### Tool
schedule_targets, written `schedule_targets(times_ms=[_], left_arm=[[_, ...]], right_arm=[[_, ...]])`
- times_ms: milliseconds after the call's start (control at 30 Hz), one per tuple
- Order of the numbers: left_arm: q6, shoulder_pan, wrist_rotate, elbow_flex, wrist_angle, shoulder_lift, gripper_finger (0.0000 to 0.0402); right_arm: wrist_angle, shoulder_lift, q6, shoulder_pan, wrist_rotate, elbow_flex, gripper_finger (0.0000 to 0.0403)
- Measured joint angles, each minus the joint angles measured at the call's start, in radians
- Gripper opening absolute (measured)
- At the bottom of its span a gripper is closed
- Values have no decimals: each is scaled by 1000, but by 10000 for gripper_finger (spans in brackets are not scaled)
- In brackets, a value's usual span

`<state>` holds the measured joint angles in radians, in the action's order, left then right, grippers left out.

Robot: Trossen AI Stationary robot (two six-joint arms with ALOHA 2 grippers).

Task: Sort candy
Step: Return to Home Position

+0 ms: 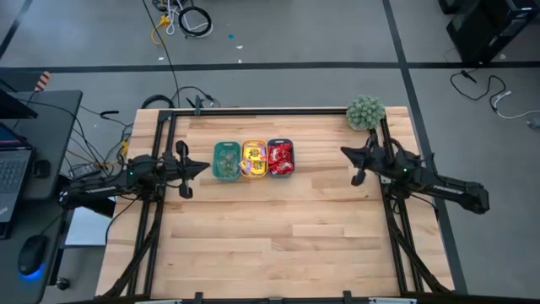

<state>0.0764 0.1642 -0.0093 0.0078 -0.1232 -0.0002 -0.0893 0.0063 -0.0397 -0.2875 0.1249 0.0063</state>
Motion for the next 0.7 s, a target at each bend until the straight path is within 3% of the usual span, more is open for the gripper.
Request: schedule_targets(times_ms=[100, 700], left_arm=[[-2, 0, -25, 0, 41, 0, 6], [-7, 0, -45, 0, 98, 0, 6]], right_arm=[[35, 16, -1, 20, 105, 0, 0], [33, 33, -61, 30, 109, 0, 2]])
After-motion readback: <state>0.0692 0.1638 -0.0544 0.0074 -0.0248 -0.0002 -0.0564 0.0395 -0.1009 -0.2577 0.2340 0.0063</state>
